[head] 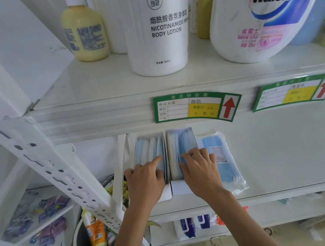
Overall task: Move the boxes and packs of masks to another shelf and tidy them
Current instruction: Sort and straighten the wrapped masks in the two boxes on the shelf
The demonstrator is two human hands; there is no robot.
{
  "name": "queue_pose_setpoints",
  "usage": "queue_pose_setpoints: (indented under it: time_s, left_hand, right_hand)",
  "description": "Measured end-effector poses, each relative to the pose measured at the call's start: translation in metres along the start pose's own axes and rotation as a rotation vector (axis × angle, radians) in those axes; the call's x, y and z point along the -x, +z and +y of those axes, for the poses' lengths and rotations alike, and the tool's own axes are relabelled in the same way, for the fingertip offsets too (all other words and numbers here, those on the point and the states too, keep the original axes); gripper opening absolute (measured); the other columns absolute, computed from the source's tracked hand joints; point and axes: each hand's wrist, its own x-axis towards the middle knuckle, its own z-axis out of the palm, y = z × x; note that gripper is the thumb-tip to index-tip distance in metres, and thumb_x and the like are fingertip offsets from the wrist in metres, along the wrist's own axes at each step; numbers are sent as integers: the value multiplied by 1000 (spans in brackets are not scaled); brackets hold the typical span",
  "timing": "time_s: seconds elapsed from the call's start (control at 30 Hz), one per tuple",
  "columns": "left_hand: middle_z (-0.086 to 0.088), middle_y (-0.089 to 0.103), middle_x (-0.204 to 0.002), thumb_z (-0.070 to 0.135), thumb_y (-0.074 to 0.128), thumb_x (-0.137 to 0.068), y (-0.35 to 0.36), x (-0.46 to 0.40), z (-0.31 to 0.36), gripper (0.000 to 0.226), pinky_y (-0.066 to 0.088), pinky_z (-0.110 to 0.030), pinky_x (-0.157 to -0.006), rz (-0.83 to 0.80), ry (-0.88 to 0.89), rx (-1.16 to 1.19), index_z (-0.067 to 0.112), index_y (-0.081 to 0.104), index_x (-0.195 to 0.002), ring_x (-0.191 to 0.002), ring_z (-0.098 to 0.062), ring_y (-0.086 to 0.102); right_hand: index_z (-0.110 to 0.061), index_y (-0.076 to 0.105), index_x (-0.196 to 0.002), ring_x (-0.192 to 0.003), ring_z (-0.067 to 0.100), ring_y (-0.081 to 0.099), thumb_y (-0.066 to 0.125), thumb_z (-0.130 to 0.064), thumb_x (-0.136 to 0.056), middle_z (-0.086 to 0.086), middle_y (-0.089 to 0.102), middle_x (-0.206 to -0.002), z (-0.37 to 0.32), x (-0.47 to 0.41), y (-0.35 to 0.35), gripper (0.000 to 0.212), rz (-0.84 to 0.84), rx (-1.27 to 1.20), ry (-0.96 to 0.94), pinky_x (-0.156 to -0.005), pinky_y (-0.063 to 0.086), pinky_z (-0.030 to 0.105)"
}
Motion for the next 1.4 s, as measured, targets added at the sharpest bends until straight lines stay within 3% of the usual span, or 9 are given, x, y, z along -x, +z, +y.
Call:
queue_pose_setpoints:
  time_s: [0.1,0.23,0.43,0.63,0.87,1.0,1.13,1.23,1.4]
  left_hand:
    - [13,76,-96,48,36,-98,1,1,0,39,36,-42,-87,8,-6,2,41,70,-117,-84,-16,60]
    - [13,76,-97,64,37,-90,3,0,1,50,35,-42,-86,-6,-4,-1,38,73,-112,-90,-17,63]
    - [11,76,-101,36,52,-95,4,-1,-2,25,28,-39,-85,-32,9,17,35,71,-111,-96,-19,63]
    - [11,63,-77,21,58,-91,-6,1,0,61,36,-37,-87,-27,-24,88,38,42,-147,-78,-14,59]
    - [15,74,-101,24,69,-88,-10,7,-3,19,29,-44,-100,134,-16,123,33,76,-103,-104,-17,63]
    - [5,71,-117,18,70,-88,-17,10,3,33,44,-42,-96,77,-16,187,23,71,-121,-104,-20,66]
    - [0,67,-117,3,67,-90,-32,8,15,35,52,-29,-67,280,33,334,13,68,-123,-84,-12,63]
    - [-2,66,-114,-4,67,-89,-40,1,28,36,49,-18,-80,460,74,473,10,68,-122,-94,-8,60]
    - [-10,69,-113,-5,65,-90,-27,-8,47,34,39,-9,-79,260,23,448,5,69,-122,-95,-14,63]
  right_hand:
    - [-25,64,-107,-98,23,47,41,-44,-99,-2,60,-107,2,2,2,31,22,-30,-2,-83,37,39]
    - [-25,66,-110,-102,23,51,41,-41,-98,-4,63,-108,2,6,0,31,49,-88,-49,-89,38,42]
    - [-20,68,-119,-117,23,54,56,-15,-86,-2,63,-117,7,14,5,35,67,-130,-143,-116,29,54]
    - [-27,71,-114,-105,16,61,61,-25,-95,-9,73,-103,-1,9,0,21,-25,-183,-199,-116,32,49]
    - [-26,67,-121,-102,16,66,53,-21,-98,-3,76,-105,-7,0,-6,28,-159,-318,-101,-120,25,34]
    - [-27,71,-108,-114,20,54,52,-32,-98,-4,71,-102,-15,1,-10,22,-166,-183,-38,-122,21,42]
    - [-28,64,-114,-126,22,46,37,-37,-103,-7,64,-117,-17,6,-11,30,-248,-46,-69,-123,0,55]
    - [-30,63,-111,-128,23,46,35,-38,-103,-9,62,-117,-15,8,-11,30,-266,-31,-69,-120,-5,63]
    - [-25,63,-125,-129,20,43,39,-37,-101,-6,64,-110,-10,9,-10,35,-276,-90,-52,-119,-5,64]
